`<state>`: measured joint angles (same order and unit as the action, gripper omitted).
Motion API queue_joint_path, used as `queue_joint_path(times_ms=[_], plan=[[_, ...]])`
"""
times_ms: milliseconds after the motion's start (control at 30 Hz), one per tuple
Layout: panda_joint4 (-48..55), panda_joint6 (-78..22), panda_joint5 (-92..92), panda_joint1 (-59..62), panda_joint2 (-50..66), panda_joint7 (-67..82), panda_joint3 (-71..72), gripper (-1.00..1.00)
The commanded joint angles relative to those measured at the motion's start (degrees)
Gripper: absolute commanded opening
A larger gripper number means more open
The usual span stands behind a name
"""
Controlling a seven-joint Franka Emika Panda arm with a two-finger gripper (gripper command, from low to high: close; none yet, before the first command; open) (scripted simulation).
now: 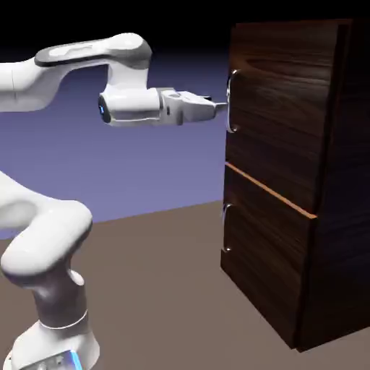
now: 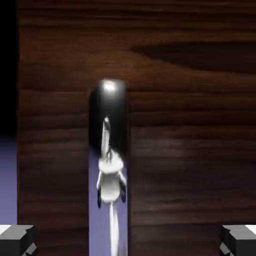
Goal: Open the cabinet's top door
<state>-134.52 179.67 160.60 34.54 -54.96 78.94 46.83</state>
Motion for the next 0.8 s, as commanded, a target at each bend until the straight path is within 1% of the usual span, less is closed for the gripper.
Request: queue_joint_path(times_ms=[0, 133, 167, 200, 500, 767], plan=[[1.34, -0.76, 0.32, 2.18, 1.15, 0.19, 1.24, 1.00], [5.81, -3.31, 1.39, 9.49, 4.99, 0.84, 5.39, 1.00], [5.81, -3.31, 1.39, 9.49, 4.99, 0.84, 5.39, -1.00], [5.81, -3.31, 1.39, 9.49, 4.99, 0.84, 5.39, -1.00], [-4.45, -7.76, -8.50, -9.20, 4.16, -0.39, -8.51, -1.00], [-12.61, -9.63, -20.40, -25.81, 0.50, -3.46, -21.95, -1.00]])
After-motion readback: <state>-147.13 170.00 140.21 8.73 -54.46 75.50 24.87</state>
